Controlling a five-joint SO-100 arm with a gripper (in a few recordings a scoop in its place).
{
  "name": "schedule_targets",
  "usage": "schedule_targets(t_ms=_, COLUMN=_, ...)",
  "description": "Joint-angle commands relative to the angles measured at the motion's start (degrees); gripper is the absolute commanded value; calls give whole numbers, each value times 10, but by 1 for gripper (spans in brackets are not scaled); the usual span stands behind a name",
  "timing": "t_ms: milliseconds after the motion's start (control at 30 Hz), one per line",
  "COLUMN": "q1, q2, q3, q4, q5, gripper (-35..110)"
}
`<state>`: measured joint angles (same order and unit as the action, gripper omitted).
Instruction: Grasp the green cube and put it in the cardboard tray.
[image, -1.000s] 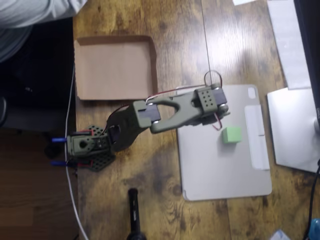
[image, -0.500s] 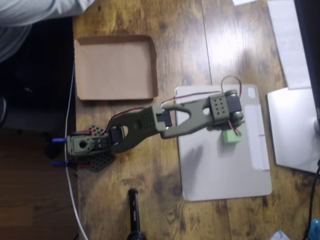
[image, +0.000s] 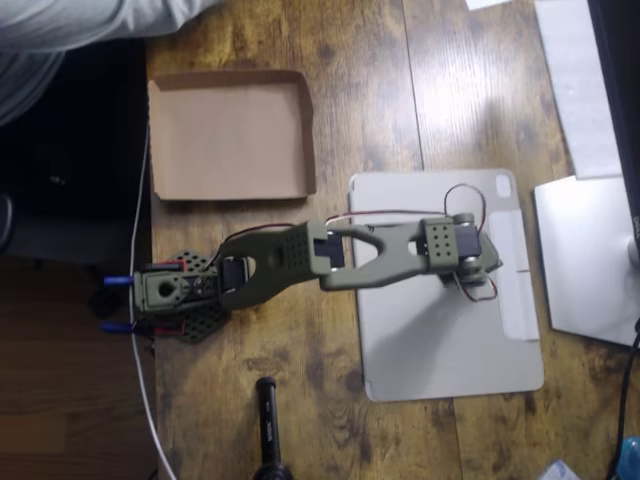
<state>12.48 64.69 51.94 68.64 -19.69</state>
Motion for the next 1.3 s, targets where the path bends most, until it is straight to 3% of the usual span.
schedule_targets(t_ms=0, q1=5, q2=40, q3=24, q4=-23, q5=-12, gripper=16)
schedule_targets(t_ms=167, q1=4, q2=52, q3=96, q4=-67, q5=-18, gripper=16)
schedule_targets(t_ms=400, q1=-4, q2=112, q3=285, q4=-205, q5=-45, gripper=17)
schedule_targets(t_ms=600, q1=-12, q2=118, q3=294, q4=-207, q5=-52, gripper=15)
schedule_targets(t_ms=767, q1=-13, q2=111, q3=299, q4=-209, q5=-56, gripper=0)
schedule_targets(t_ms=1267, q1=4, q2=116, q3=372, q4=-268, q5=-76, gripper=0)
